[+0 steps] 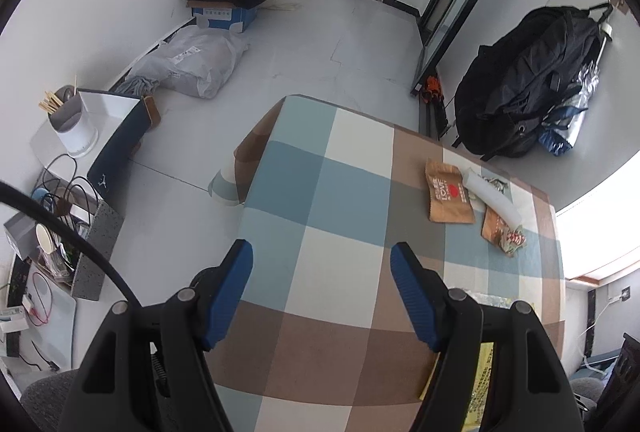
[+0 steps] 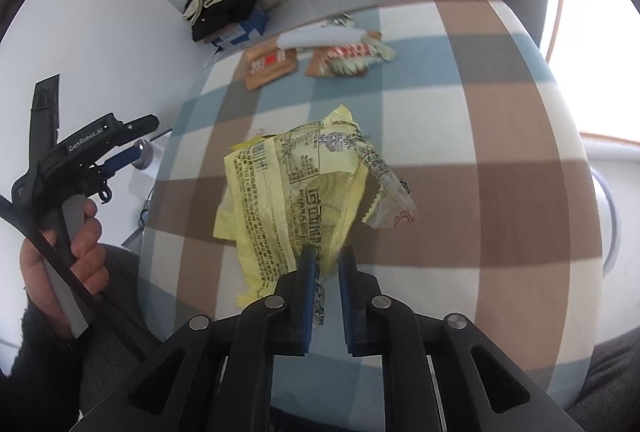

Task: Collect trash
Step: 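Lift the yellow bag with the right gripper toward the left gripper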

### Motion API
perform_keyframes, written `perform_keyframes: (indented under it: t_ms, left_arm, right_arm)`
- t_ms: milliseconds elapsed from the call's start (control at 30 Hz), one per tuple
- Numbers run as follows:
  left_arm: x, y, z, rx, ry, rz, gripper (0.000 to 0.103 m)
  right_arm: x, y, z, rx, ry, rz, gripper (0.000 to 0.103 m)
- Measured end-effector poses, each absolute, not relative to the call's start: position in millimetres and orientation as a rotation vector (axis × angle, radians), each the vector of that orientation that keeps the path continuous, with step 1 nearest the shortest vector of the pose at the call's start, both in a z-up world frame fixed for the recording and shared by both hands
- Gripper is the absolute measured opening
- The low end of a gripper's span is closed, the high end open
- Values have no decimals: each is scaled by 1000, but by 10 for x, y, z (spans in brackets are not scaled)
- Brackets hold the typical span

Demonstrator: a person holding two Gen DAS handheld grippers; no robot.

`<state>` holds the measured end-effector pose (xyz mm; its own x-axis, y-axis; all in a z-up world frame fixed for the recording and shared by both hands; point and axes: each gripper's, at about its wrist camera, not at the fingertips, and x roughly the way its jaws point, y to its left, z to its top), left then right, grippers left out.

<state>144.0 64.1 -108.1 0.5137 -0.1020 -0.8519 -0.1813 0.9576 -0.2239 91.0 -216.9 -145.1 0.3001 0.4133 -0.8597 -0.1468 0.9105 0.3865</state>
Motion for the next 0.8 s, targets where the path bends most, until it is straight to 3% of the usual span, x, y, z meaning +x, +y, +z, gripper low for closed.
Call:
perform_keyframes:
  t_ms: [100,200,300,467,533,600,700,800]
  left_arm:
    - [1428,591,-1103,-271,1042,58,68]
    - [1424,557,-1122,-261,1047,62,68]
    - [1409,531,-1124,-259,1042,59,68]
    - [1348,501,-1063,-237,1003,48,68]
    - [1347,484,-1059,-226,1000,44,68]
    - [1356,462,-1077,-224,1010,36,68]
    - [1353,428,-1084,-207,1011,45,68]
    - [1321,391,-1039,-169,981,54,68]
  right_arm:
    - [901,-2223,-1571,296,1273,375,28]
    - [841,-2254,-1632,326,1296,394,33]
    - [730,-2273,-1607,362,1277,428,49]
    - [653,-2209,-1604,382,1246,437,49]
    - [661,-2181,-1612,378,1234,429,43]
    - [683,-2147,-1643,366,1245,415,23]
    - [671,-2136,-1648,346,1238,397,5]
    - [631,-2199,-1546,376,1195,396,4]
